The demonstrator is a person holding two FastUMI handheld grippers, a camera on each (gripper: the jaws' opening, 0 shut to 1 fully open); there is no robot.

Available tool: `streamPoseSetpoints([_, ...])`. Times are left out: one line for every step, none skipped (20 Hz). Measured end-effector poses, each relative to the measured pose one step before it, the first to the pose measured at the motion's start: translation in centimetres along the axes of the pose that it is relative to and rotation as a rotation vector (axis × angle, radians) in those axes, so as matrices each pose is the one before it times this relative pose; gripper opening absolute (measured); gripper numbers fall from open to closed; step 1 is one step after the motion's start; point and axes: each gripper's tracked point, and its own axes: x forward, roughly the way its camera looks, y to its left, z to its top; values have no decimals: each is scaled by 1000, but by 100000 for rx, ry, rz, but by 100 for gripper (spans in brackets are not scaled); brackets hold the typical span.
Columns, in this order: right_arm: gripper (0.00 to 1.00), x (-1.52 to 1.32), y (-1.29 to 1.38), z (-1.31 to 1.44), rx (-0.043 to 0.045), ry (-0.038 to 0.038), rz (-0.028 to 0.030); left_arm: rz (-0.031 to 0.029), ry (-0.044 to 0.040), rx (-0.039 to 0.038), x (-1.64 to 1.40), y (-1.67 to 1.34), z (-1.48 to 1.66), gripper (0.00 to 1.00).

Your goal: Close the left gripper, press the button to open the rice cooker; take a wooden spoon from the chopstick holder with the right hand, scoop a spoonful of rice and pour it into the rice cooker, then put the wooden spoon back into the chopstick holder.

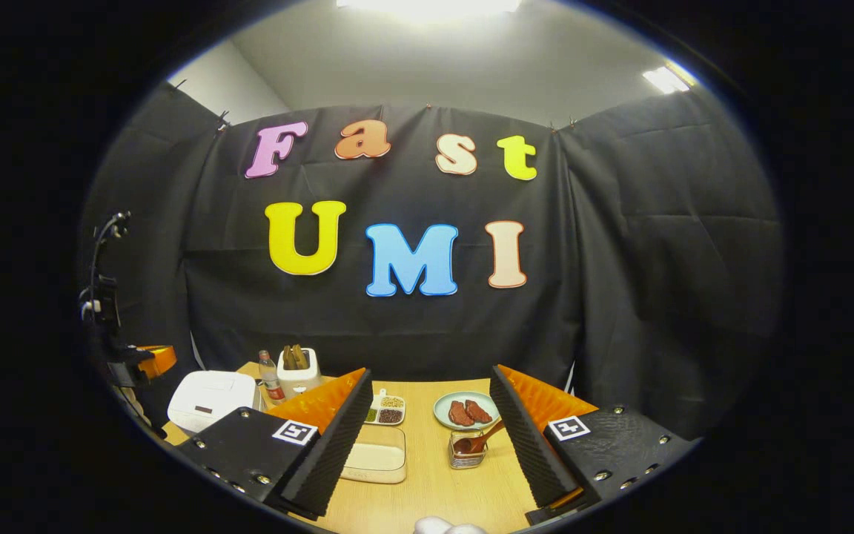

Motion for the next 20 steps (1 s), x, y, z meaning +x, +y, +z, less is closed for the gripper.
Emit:
streamPoseSetpoints([97, 204, 118, -254, -703, 1010, -9, 1725, 3122, 53, 1344, 555, -1746, 9])
streamPoseSetpoints([97, 218, 232, -293, -609, 1063, 168, 1943, 3246, -380, 1431, 564, -1626, 9])
streamPoseSetpoints([97, 125, 124, -436, -804, 1285, 94, 644, 3654, -1526, 1403, 457, -1406, 9])
streamPoseSetpoints([97, 203, 206, -417, -843, 1228, 313, 842, 3716, -1621, 1144, 219, -1290, 9])
streamPoseSetpoints([97, 170, 251, -291, -898, 1210, 209, 1457, 3544, -482, 1141, 592, -1338, 9])
streamPoseSetpoints([97, 174, 183, -343, -695, 1336, 213, 1669, 1358, 351, 1231, 371, -619, 9])
streamPoseSetpoints([97, 145, 188, -409, -293, 919, 160, 2798, 2533, -168, 930, 619, -975, 9])
streamPoseSetpoints([97, 200, 291, -194, -283, 748, 355, 858, 2357, -941, 671, 309, -657, 9])
streamPoseSetpoints([97, 196, 251, -201, -261, 850, 362, -802, 2912, -1120, 119, -155, -971, 9])
streamPoseSetpoints([97, 182, 245, -78, -124, 559, 414, 1067, 1762, -471, 277, 349, -454, 9])
streamPoseSetpoints([97, 137, 272, -86, -204, 256, 308, -206, 968, 72, 340, 140, -524, 9])
streamPoseSetpoints([96, 159, 208, -19, -319, 56, 468, 1419, 651, 292, 391, 342, -270, 10])
streamPoseSetpoints([96, 89, 185, -102, -286, 254, 317, 851, 988, 688, 309, 249, -427, 9])
streamPoseSetpoints([96, 96, 151, -91, -174, 223, 306, 566, 1755, -264, 323, 254, -391, 9])
streamPoseSetpoints([96, 81, 66, 25, -22, -5, 255, 92, -833, 523, -167, -204, -37, 10])
streamPoseSetpoints([96, 159, 51, -74, 0, 106, 109, 298, 166, 1580, 493, 76, 43, 10])
streamPoseSetpoints([96, 147, 36, -35, 208, 207, 32, 674, 758, 1378, -504, 24, -266, 9])
streamPoseSetpoints([96, 88, -13, -95, 437, 351, 140, 436, -232, 921, 206, 24, 276, 10])
streamPoseSetpoints([96, 45, 48, -45, 645, 319, 237, 342, 1421, 397, -143, 55, -190, 9])
streamPoseSetpoints([96, 77, 40, -153, 390, 209, 129, -164, 881, 248, -76, -29, 338, 9])
